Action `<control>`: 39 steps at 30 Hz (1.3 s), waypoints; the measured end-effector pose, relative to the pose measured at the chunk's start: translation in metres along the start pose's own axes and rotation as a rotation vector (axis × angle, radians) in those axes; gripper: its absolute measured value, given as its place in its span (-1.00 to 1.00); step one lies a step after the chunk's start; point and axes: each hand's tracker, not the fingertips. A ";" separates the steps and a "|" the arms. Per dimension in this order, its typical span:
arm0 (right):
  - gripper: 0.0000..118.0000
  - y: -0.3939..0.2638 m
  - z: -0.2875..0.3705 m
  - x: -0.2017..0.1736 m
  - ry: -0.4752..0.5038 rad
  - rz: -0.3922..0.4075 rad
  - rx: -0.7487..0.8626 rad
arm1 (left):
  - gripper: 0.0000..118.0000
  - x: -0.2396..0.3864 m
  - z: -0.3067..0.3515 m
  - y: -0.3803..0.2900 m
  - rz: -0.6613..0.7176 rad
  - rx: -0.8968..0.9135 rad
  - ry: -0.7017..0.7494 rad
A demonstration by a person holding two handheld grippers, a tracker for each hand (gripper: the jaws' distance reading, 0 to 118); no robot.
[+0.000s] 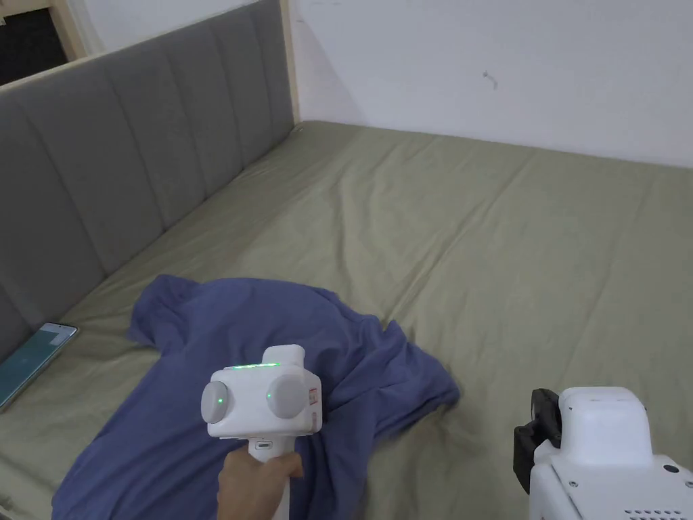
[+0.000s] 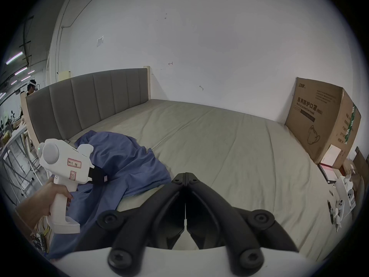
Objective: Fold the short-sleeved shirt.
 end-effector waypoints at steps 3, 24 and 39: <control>-1.00 -0.002 0.006 0.005 -0.020 0.014 0.002 | -0.99 0.001 0.012 0.006 0.017 0.006 -0.020; -1.00 0.004 0.115 0.155 -0.383 -0.296 0.144 | -0.99 0.312 0.185 -0.004 -0.342 0.143 -0.886; -1.00 -0.048 0.143 0.211 -0.532 -0.356 0.031 | 0.85 0.395 0.074 -0.152 -0.659 -0.201 -0.734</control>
